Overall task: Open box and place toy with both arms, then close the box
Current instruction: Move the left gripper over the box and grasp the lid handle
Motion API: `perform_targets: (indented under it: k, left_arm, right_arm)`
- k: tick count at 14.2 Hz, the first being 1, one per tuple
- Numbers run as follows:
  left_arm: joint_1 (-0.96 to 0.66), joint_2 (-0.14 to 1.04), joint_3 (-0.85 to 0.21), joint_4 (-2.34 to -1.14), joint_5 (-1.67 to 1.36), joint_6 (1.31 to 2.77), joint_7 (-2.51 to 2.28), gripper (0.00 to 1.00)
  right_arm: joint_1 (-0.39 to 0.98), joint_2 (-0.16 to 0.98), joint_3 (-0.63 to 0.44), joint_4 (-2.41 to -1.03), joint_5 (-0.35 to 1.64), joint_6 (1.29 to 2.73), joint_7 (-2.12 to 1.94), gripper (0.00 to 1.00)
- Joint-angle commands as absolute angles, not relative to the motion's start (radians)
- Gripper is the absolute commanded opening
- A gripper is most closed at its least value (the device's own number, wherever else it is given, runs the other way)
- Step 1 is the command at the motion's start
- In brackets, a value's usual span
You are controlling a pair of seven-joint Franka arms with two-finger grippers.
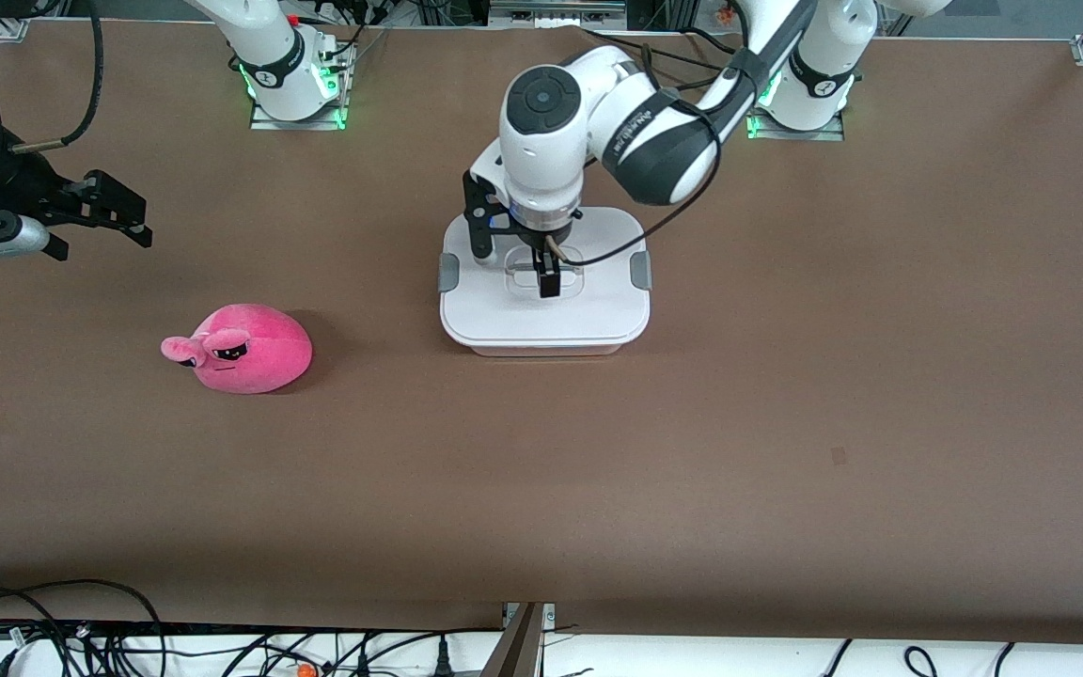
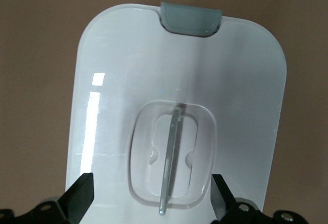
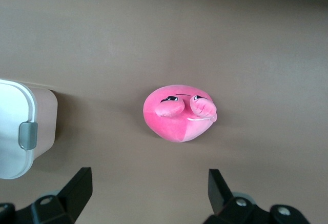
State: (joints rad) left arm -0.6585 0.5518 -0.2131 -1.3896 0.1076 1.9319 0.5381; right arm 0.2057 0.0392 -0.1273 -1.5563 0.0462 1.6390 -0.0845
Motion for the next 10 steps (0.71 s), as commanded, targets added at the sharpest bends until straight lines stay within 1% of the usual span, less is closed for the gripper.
perform_targets:
  k: [1, 6, 10]
  left_arm:
    - [-0.673, 0.572, -0.206, -1.397, 0.167, 1.96, 0.558, 1.0]
    - [-0.678, 0.563, -0.207, -1.446, 0.193, 1.963, 0.548, 1.0]
    - [-0.681, 0.555, -0.207, -1.494, 0.193, 1.994, 0.531, 1.0]
  right_arm:
    - [0.204, 0.041, -0.129, -1.542, 0.063, 1.631, -0.094, 1.0]
    - [0.204, 0.041, -0.129, -1.54, 0.063, 1.631, -0.094, 1.0]
    - [0.204, 0.041, -0.129, -1.54, 0.063, 1.631, -0.094, 1.0]
